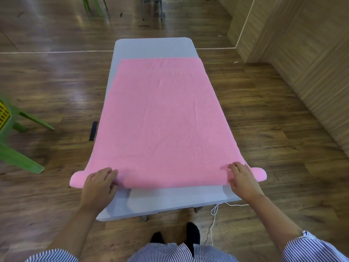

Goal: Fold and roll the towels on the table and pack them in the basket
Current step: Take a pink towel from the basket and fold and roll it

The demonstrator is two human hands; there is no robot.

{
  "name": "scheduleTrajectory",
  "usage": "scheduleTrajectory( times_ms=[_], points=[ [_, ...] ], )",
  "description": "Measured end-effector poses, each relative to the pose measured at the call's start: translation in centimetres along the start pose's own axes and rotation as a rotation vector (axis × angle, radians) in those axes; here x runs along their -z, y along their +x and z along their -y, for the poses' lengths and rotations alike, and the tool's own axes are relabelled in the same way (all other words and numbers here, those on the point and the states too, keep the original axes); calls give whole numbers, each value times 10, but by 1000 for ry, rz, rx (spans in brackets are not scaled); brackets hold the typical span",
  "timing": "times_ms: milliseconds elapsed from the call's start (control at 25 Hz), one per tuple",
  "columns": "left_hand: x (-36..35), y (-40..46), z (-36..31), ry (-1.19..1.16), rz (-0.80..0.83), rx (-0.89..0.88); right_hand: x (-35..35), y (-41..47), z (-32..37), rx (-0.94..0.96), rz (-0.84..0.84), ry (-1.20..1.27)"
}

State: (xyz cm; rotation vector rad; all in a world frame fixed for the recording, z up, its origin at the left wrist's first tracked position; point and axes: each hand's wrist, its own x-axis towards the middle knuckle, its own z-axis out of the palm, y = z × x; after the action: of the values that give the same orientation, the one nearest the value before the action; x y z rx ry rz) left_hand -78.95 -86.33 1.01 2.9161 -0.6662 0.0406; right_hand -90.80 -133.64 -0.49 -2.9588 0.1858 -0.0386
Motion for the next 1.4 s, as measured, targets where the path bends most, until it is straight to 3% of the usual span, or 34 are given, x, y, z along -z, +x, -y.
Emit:
scheduleTrajectory(
  times_ms=[120,360,600,800,1040,1280,1400],
  points=[
    [-3,-4,-5,-26,9,0,-3,-5,0,27,-84,40],
    [-8,-5,-1,-8,106,46,-7,-7,-5,68,-28,49],
    [-5,-2,-2,4,25,29,10,1,-2,5,170,35],
    [-10,6,-24,13,-65,-40,3,6,10,76,-78,-2],
    [-20,8,-37,-23,114,13,-4,-1,14,13,1,12],
    [-15,4,-40,-53,73,-47,2,0,18,-73,96,37],
    [-10,9,-35,-47,-36,-22,3,1,18,-90,62,1]
  ],
)
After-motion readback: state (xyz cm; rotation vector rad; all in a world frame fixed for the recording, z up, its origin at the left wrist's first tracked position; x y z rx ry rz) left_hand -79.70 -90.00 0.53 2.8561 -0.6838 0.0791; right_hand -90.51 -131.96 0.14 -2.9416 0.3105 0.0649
